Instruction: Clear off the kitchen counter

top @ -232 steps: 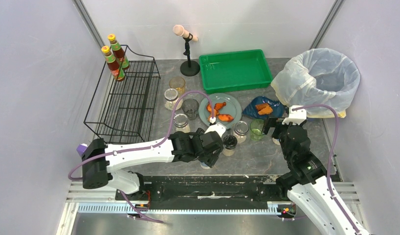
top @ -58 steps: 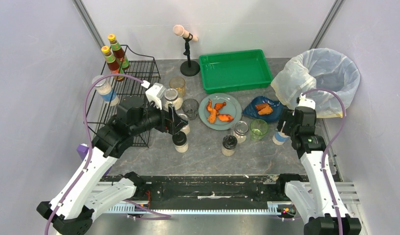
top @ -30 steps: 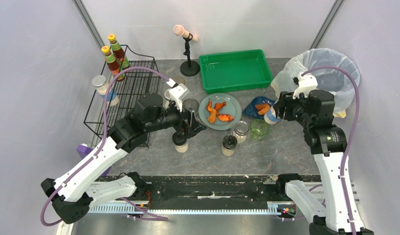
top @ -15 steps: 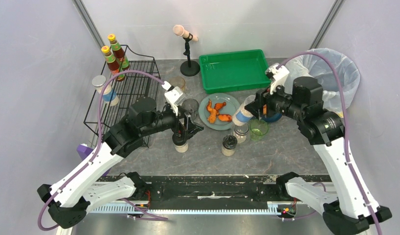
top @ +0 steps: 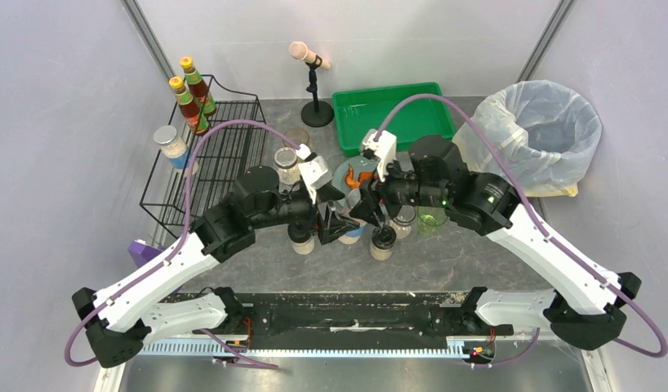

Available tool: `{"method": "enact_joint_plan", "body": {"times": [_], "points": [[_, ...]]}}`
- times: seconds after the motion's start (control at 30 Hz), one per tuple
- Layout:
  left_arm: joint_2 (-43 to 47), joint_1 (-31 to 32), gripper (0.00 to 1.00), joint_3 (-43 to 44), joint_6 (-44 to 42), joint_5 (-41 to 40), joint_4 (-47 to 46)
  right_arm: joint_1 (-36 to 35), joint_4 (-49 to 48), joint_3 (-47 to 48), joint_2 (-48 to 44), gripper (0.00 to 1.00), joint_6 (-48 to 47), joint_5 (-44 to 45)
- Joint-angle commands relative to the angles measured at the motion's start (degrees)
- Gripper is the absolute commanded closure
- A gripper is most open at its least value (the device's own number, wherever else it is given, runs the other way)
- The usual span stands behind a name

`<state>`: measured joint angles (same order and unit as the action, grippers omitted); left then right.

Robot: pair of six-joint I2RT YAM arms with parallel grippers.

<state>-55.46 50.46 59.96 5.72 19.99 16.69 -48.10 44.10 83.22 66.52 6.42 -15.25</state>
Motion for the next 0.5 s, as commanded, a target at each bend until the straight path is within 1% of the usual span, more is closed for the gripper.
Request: {"method": "enact_joint_plan", "body": {"times": [0.0,0.27,0.4,0.47], "points": [[-1.3,1.4,0.12,-0.4,-5.2,1.8,-4.3,-3.9,-5.7,5.6,1.5,0.62,0.2,3.1],[0.9,1.5,0.12,-4.7,-5.2,0.9,-6.5,-5.4,-7.8,5.6,1.9,0.61,0.7,2.0],[2.2,1.5,0.16,-6.8,-5.6,-0.1,-7.5,-5.3,-8.2,5.1,2.0,0.61,0.8,1.4],[2.5,1.5,0.21,-7.2,-5.6,-0.7,-7.9,-5.4,-8.4,5.0,2.0,0.60,0.7,1.1]]}}
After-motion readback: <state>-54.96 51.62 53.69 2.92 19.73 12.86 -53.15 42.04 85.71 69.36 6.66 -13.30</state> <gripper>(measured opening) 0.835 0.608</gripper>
